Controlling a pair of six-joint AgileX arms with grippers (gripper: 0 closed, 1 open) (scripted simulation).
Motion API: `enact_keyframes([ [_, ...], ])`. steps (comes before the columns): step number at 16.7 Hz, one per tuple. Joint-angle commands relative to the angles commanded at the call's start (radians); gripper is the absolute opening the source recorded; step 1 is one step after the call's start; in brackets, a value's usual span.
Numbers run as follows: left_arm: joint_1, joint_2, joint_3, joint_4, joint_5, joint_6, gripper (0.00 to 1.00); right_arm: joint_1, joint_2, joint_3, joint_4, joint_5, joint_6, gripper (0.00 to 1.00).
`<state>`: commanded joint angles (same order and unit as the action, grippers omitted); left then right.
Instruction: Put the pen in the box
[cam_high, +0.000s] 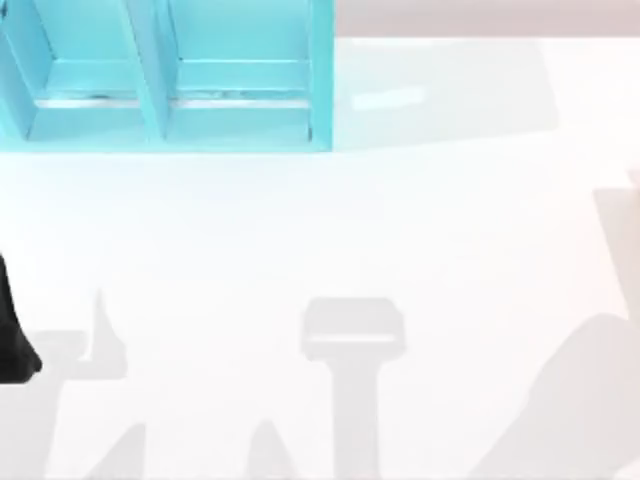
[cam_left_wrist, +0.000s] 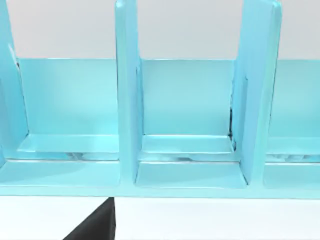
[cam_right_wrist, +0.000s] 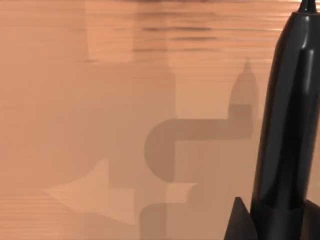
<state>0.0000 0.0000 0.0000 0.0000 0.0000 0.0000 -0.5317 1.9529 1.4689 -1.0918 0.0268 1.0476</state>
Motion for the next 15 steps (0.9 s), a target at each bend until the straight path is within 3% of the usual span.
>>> enact_keyframes([
  [13, 0.000, 0.000, 0.000, 0.000, 0.000, 0.000, 1.00, 0.000, 0.000, 0.000, 0.000, 0.000, 0.000, 0.98],
  [15, 0.000, 0.000, 0.000, 0.000, 0.000, 0.000, 1.00, 0.000, 0.000, 0.000, 0.000, 0.000, 0.000, 1.00],
])
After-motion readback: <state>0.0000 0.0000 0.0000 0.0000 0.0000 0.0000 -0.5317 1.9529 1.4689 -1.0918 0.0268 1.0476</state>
